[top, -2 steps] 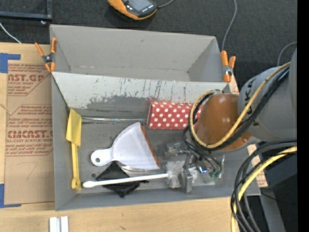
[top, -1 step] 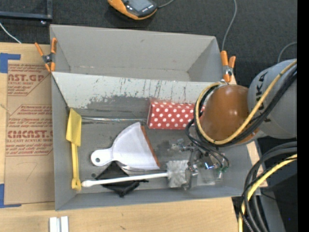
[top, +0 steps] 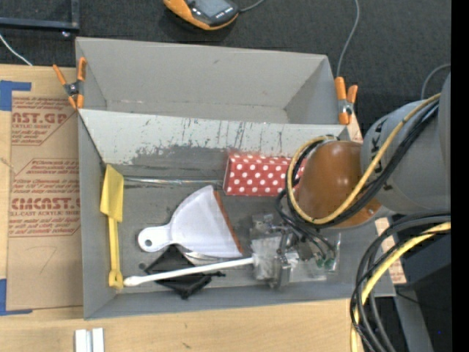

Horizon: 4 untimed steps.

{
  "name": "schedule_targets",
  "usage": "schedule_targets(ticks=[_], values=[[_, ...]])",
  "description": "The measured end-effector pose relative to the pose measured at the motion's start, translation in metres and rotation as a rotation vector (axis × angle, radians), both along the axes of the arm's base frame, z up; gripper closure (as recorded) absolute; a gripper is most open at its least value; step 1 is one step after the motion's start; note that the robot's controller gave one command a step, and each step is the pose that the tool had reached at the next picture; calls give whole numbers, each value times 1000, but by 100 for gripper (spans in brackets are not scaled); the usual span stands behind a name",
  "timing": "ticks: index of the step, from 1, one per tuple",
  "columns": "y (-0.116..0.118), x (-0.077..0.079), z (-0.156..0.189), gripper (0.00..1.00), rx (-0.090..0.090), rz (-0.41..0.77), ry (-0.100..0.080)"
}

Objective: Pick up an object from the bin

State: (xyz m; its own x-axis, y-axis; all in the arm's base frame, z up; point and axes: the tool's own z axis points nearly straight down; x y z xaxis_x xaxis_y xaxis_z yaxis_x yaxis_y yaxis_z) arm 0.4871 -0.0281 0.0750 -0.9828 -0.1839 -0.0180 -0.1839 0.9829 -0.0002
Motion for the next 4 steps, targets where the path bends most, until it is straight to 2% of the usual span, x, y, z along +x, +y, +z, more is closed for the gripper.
schedule_targets(ticks=[1, 2, 4], values=[[1, -1, -2, 0, -1, -45, 1], [0, 0, -1, 100, 0, 0, 1], [0, -2, 4, 100, 0, 0, 7]])
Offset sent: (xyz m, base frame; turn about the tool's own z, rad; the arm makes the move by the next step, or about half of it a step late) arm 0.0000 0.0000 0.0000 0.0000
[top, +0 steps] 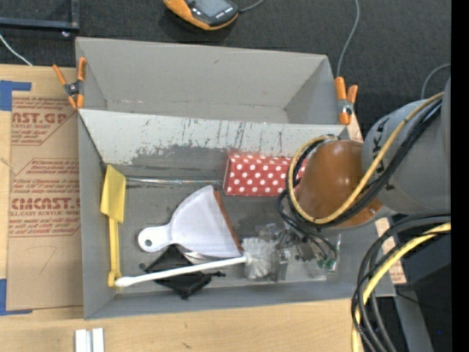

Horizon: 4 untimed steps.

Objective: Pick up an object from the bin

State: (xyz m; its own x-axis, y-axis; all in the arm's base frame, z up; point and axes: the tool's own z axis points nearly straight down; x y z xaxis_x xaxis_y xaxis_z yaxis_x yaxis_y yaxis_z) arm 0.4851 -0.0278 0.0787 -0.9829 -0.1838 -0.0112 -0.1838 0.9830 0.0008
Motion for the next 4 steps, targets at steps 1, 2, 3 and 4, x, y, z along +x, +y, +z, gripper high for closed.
schedule_targets(ticks=[1, 2, 3, 4], values=[[1, -1, 28, 100, 1, 0, 1], [1, 2, 43, 100, 0, 0, -6], [1, 2, 52, 100, 0, 0, -7], [1, 1, 62, 100, 1, 0, -1]])
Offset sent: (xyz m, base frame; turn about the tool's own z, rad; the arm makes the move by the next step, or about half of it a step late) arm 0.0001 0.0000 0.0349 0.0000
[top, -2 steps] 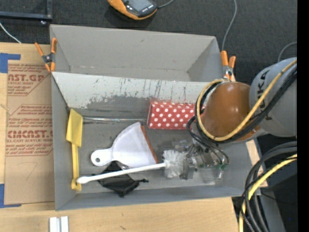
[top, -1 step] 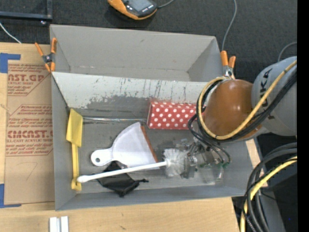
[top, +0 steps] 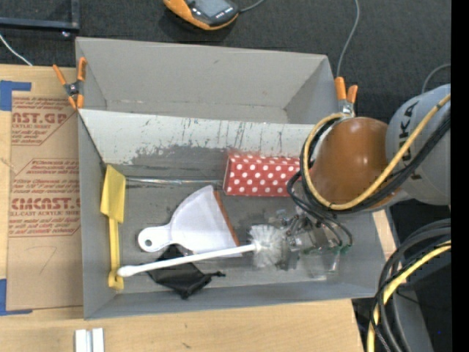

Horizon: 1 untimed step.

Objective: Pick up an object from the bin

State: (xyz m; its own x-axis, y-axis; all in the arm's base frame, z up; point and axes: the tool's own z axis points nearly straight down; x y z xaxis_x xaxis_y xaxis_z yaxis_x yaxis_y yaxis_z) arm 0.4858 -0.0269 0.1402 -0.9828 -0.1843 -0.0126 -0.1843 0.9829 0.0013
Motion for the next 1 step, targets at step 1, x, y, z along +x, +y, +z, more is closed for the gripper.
schedule_targets(ticks=[1], values=[[0, 0, 17, 100, 0, 0, 1]])
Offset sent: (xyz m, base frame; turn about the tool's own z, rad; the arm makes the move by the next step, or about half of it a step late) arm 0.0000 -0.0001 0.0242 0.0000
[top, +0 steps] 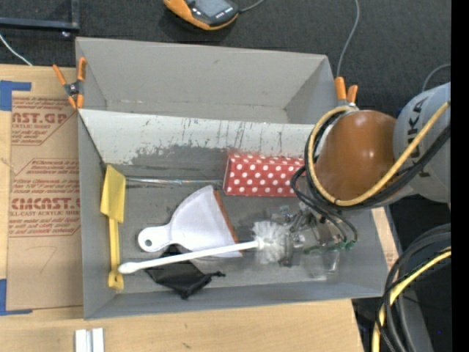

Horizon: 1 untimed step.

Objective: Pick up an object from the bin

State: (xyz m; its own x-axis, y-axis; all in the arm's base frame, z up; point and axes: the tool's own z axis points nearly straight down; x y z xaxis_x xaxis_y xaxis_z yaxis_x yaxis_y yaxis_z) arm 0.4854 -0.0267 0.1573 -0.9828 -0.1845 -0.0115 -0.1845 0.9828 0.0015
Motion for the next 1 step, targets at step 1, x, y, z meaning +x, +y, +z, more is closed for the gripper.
schedule_targets(ticks=[1], values=[[0, 1, 17, 100, 0, 0, -4]])
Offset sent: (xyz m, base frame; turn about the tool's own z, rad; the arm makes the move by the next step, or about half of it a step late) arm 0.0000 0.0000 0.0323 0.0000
